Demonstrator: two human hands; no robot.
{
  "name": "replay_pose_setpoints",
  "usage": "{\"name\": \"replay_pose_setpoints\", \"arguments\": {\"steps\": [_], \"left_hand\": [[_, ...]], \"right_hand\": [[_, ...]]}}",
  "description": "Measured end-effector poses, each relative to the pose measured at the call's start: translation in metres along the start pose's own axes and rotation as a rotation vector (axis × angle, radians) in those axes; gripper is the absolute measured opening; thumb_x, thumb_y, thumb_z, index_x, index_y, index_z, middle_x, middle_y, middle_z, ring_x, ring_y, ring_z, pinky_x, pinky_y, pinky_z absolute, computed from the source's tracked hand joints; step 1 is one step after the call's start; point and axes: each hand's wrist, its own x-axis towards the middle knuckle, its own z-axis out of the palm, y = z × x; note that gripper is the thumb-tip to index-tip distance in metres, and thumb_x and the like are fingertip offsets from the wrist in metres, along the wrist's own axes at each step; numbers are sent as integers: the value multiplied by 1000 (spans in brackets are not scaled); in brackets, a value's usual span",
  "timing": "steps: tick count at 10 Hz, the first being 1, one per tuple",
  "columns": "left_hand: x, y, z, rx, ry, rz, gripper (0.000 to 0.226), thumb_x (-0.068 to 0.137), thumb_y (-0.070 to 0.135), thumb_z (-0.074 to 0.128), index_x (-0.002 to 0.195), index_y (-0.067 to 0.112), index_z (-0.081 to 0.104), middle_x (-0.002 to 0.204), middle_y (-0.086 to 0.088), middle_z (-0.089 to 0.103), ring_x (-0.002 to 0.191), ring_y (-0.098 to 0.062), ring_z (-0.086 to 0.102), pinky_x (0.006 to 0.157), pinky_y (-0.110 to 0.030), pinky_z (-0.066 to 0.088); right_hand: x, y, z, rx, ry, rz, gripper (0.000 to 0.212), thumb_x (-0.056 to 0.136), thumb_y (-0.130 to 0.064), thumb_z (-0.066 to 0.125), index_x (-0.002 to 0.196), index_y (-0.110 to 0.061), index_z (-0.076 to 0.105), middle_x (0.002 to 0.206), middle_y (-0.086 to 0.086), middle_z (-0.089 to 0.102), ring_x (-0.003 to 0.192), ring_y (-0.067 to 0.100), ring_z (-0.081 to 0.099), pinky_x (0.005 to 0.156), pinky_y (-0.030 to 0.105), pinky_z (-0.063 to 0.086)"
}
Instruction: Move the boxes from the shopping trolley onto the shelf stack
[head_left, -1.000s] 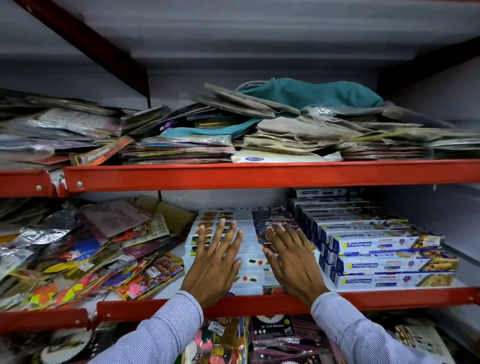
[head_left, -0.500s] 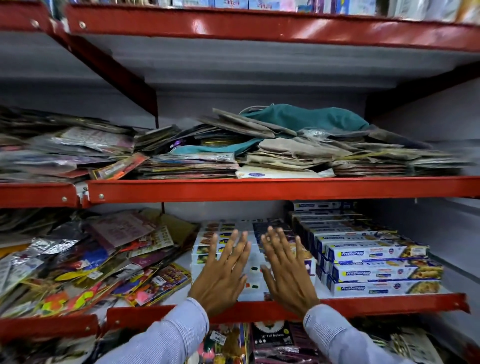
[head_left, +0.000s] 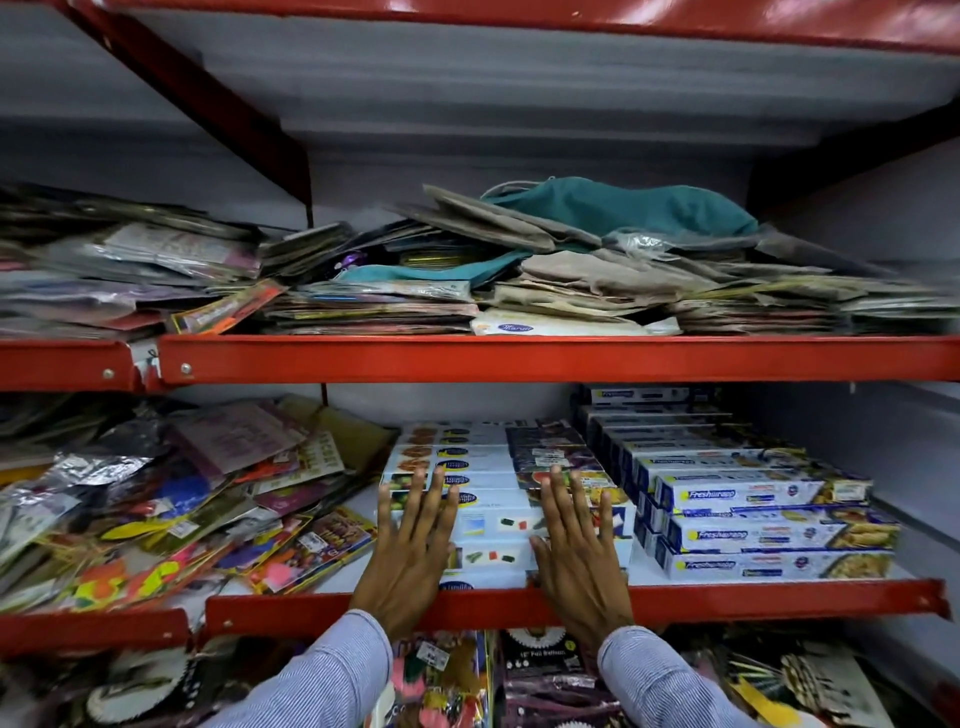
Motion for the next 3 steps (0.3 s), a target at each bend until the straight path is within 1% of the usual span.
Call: {"name": "replay_pose_setpoints", "arguments": {"steps": [1,2,3], "left_hand": [[-2,-4,6,5,16,-9,64,100,32,28,153,3,9,162,-24,5,148,-46,3,109,-75,13],[-3,-4,-9,-7,-66,-14,62,100,32,26,153,1,13,162,-24,5,148,-45,3,106,-75,20],[3,3,-29,-33,45,-54,65,100,37,31,152,0,20,161,-23,9,148,-43,7,108,-75,18]], "right_hand": [[-3,5,3,29,29,33,67,100,-38,34,155,-15,3,166,3,-1,153,23,0,120,53,8],[-5,4,-1,44,33,26,68,100,-39,33,155,-15,2,166,4,-3,153,23,-1,119,54,11],[-1,0,-16,66,94,51,67,100,-41,29,155,-14,2,166,5,-2,153,24,-1,119,59,13]]}}
